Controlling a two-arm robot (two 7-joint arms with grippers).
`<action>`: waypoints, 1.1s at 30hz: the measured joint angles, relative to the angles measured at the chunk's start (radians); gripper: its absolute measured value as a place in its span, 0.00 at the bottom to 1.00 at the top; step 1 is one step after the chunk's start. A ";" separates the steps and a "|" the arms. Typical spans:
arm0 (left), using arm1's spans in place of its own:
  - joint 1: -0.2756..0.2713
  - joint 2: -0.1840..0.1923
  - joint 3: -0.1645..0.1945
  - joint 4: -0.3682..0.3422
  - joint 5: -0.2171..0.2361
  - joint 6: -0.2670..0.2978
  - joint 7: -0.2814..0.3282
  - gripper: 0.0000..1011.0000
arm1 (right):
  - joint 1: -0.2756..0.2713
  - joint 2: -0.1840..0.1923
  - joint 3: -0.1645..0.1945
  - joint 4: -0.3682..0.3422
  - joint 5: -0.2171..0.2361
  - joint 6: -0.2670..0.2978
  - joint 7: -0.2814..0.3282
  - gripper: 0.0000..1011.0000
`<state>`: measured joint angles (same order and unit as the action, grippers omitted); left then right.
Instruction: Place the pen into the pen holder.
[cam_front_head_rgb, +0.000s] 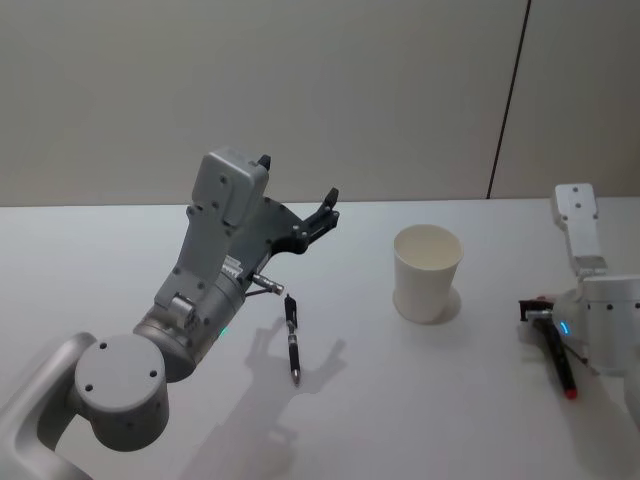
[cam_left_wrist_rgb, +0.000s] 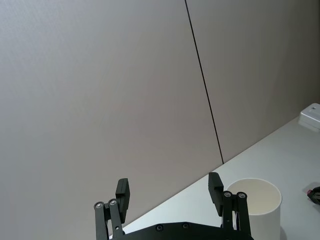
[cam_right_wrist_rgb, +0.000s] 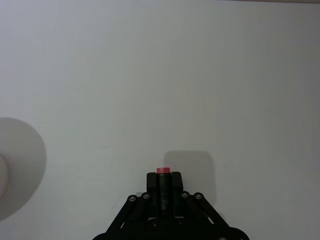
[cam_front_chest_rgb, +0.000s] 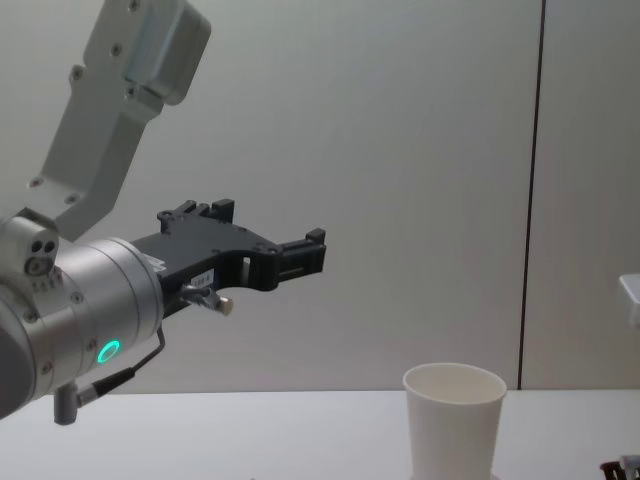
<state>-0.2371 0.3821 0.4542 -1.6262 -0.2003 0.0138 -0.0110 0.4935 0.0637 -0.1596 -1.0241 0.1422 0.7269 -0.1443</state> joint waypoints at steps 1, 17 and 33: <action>0.000 0.000 0.000 0.000 0.000 0.000 0.000 0.99 | -0.002 0.000 0.000 -0.002 -0.001 -0.003 0.001 0.16; 0.000 0.000 0.000 0.000 0.000 0.000 0.000 0.99 | -0.057 0.014 0.006 -0.117 -0.023 -0.116 0.046 0.16; 0.000 0.000 0.000 0.000 0.000 0.000 0.000 0.99 | -0.119 0.026 0.007 -0.246 -0.039 -0.295 0.094 0.16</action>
<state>-0.2371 0.3821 0.4542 -1.6262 -0.2003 0.0138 -0.0110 0.3740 0.0901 -0.1530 -1.2706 0.1035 0.4321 -0.0505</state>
